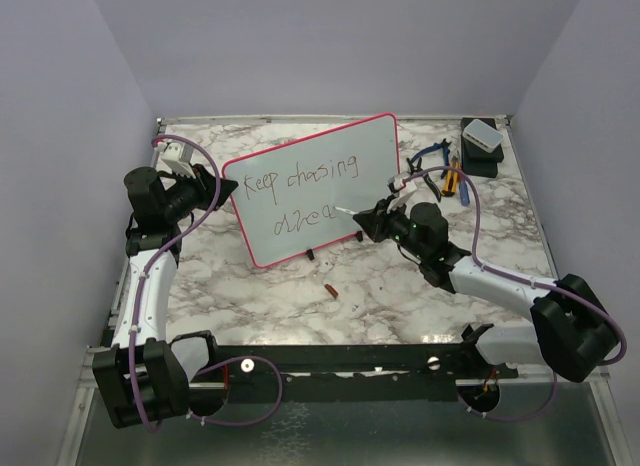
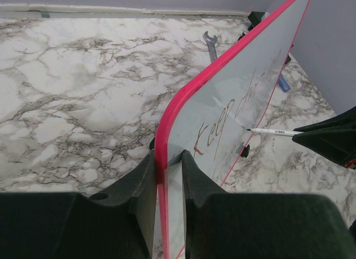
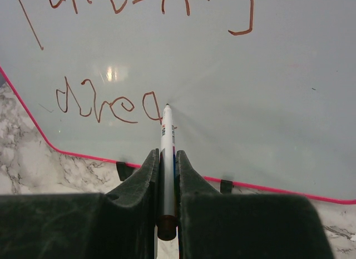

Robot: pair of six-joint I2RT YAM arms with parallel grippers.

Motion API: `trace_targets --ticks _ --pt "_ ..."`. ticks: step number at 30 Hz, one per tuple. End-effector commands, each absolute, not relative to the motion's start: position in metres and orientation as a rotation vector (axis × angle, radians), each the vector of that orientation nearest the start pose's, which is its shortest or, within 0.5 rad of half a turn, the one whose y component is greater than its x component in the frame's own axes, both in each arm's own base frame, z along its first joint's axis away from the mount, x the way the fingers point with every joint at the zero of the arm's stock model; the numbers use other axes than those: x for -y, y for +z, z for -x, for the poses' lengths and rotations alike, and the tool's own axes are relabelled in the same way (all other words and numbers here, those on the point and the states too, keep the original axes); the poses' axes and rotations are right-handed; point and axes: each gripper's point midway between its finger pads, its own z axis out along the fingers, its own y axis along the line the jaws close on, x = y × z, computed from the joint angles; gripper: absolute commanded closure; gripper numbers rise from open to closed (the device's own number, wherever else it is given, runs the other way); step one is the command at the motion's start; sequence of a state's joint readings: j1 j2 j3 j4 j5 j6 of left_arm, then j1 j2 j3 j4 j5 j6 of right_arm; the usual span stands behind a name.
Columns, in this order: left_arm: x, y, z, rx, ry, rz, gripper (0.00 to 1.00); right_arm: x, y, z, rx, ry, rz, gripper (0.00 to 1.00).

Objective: Write a sentence on the whiteboard

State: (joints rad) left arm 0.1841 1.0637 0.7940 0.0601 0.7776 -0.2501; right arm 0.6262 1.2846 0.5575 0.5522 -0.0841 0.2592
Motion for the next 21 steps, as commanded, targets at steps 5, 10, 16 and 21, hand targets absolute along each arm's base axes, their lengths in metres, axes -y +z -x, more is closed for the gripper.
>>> trace_targets --ticks 5,10,16,21 --pt "0.068 0.251 -0.339 -1.778 -0.721 -0.178 1.00 -0.252 0.178 -0.328 -1.723 0.669 0.321 0.99" --pt "0.068 0.251 -0.339 -1.778 -0.721 -0.179 1.00 -0.245 0.176 -0.331 -1.731 0.631 0.283 0.99" --pt "0.068 0.252 -0.339 -1.777 -0.721 -0.181 1.00 -0.241 0.165 -0.331 -1.761 0.612 0.269 0.99" --pt "0.068 0.252 -0.339 -1.775 -0.721 -0.182 1.00 -0.237 0.157 -0.330 -1.785 0.598 0.253 1.00"
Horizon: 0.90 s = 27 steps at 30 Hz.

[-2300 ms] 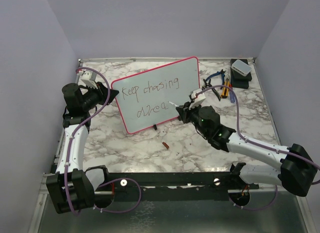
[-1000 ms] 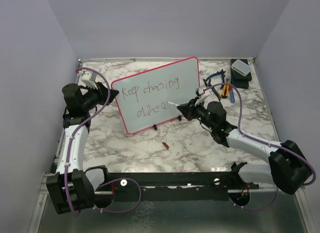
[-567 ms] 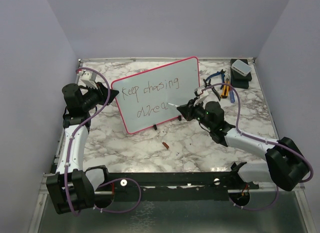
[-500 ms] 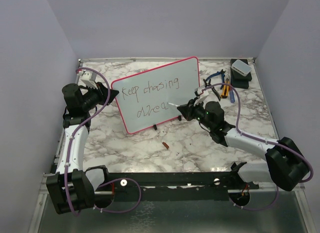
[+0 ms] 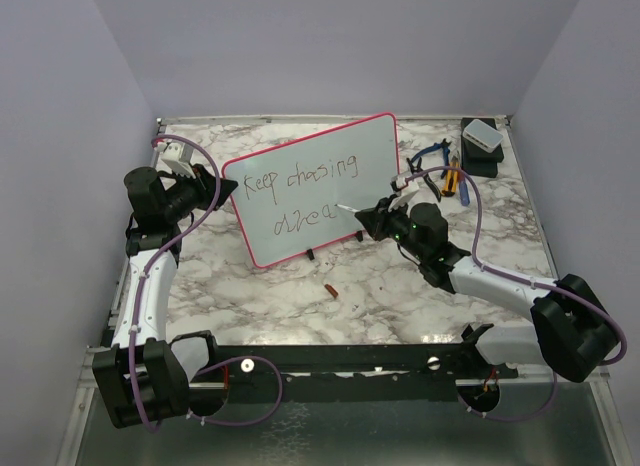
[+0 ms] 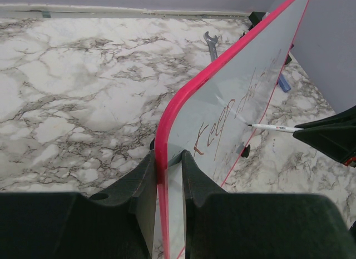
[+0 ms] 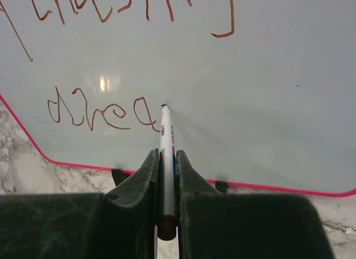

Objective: Write a sentence on the whiteboard

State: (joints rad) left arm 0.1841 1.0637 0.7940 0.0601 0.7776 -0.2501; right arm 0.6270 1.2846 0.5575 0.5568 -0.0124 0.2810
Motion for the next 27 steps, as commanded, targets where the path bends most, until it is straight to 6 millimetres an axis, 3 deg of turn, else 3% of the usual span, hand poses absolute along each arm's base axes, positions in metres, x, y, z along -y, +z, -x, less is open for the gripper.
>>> trace_targets --ticks 1,15,19,27 --pt "0.068 0.252 -0.339 -1.776 -0.722 -0.181 1.00 -0.237 0.156 -0.330 -1.791 0.599 0.252 1.00" --pt "0.068 0.252 -0.339 -1.776 -0.723 -0.180 1.00 -0.240 0.122 -0.312 -1.886 0.655 0.268 1.00" --pt "0.068 0.252 -0.338 -1.775 -0.723 -0.182 1.00 -0.242 0.130 -0.315 -1.866 0.661 0.268 1.00" --pt "0.068 0.252 -0.338 -1.776 -0.725 -0.179 1.00 -0.244 0.167 -0.329 -1.769 0.661 0.236 0.99"
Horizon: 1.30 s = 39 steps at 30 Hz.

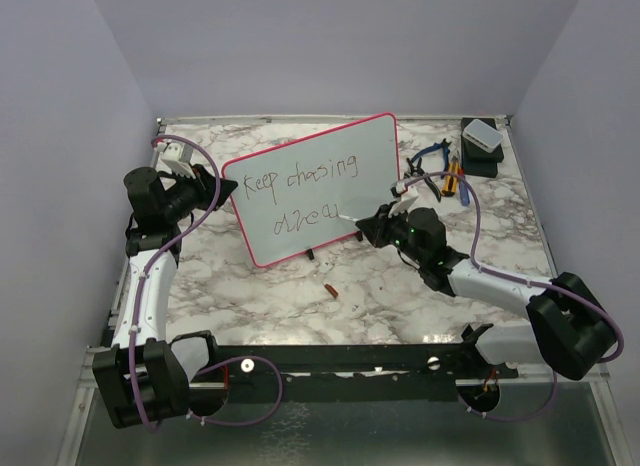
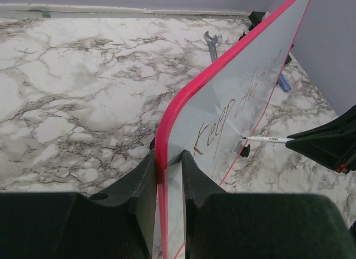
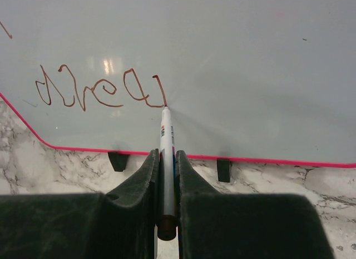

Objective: Write a sentence on the whiteboard

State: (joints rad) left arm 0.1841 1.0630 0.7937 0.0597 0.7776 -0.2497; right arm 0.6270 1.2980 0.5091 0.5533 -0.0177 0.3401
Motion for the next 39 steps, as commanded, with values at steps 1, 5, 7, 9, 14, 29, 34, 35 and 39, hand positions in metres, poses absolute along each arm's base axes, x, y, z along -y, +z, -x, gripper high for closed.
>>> trace_targets --ticks 1,5,7,9,14,29,34,35,39 --pt "0.068 0.252 -0.338 -1.777 -0.725 -0.179 1.00 -0.245 0.172 -0.330 -1.756 0.658 0.235 0.99" --pt "0.069 0.252 -0.338 -1.776 -0.726 -0.181 1.00 -0.243 0.185 -0.334 -1.723 0.645 0.228 0.99" --pt "0.068 0.252 -0.338 -1.776 -0.724 -0.180 1.00 -0.242 0.189 -0.335 -1.715 0.635 0.226 0.99" --pt "0.068 0.252 -0.338 -1.775 -0.724 -0.181 1.00 -0.239 0.188 -0.337 -1.717 0.616 0.215 0.99" --pt "0.069 0.252 -0.338 -1.774 -0.724 -0.181 1.00 -0.230 0.177 -0.338 -1.749 0.563 0.193 1.00" --pt "0.068 0.252 -0.338 -1.774 -0.724 -0.180 1.00 -0.223 0.137 -0.318 -1.853 0.589 0.175 0.99" --pt "0.068 0.252 -0.338 -1.775 -0.724 -0.180 1.00 -0.225 0.131 -0.316 -1.871 0.598 0.188 0.99" --pt "0.069 0.252 -0.338 -1.775 -0.725 -0.180 1.00 -0.226 0.131 -0.316 -1.869 0.601 0.188 0.99" --pt "0.068 0.252 -0.339 -1.774 -0.724 -0.180 1.00 -0.227 0.141 -0.320 -1.842 0.602 0.180 1.00"
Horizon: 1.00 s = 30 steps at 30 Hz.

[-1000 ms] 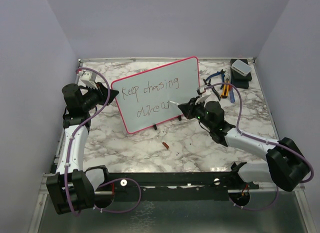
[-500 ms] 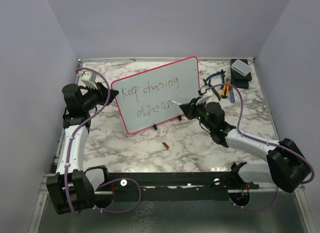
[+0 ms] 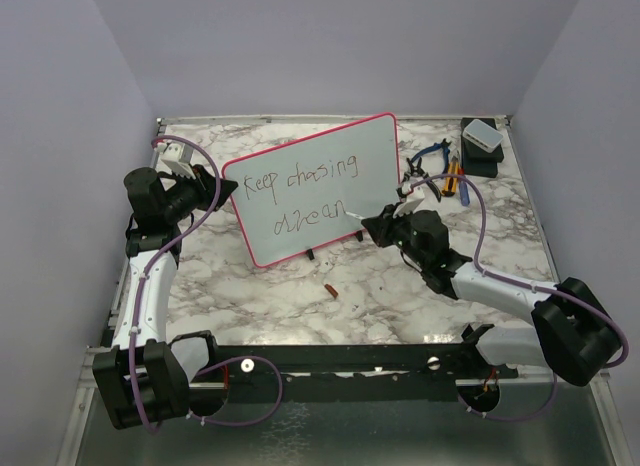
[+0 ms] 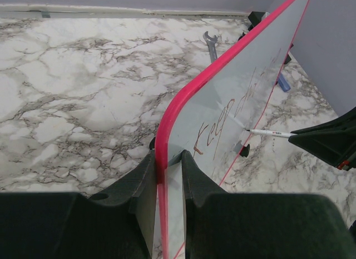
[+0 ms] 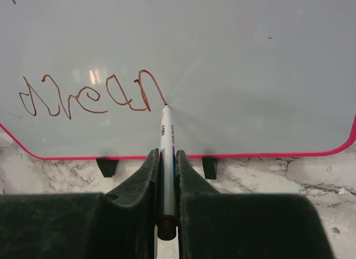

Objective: Write a sentence on the whiteboard

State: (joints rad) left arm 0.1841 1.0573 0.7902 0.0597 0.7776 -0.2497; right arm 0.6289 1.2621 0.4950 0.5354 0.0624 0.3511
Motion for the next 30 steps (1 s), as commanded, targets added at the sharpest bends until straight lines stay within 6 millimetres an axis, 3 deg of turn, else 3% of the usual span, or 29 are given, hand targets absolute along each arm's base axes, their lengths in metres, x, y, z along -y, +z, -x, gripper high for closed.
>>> trace_targets --ticks 1,8,12,18,30 --pt "0.068 0.253 -0.339 -1.773 -0.723 -0.180 1.00 -0.227 0.145 -0.322 -1.831 0.601 0.178 0.99" --pt "0.068 0.252 -0.339 -1.773 -0.724 -0.181 1.00 -0.229 0.177 -0.334 -1.757 0.583 0.176 0.99" --pt "0.068 0.252 -0.339 -1.773 -0.724 -0.182 1.00 -0.228 0.185 -0.337 -1.736 0.567 0.181 0.99" --pt "0.068 0.253 -0.339 -1.773 -0.723 -0.181 1.00 -0.223 0.182 -0.340 -1.745 0.529 0.167 0.99" --pt "0.069 0.253 -0.339 -1.772 -0.725 -0.183 1.00 -0.207 0.158 -0.333 -1.808 0.497 0.116 0.99"
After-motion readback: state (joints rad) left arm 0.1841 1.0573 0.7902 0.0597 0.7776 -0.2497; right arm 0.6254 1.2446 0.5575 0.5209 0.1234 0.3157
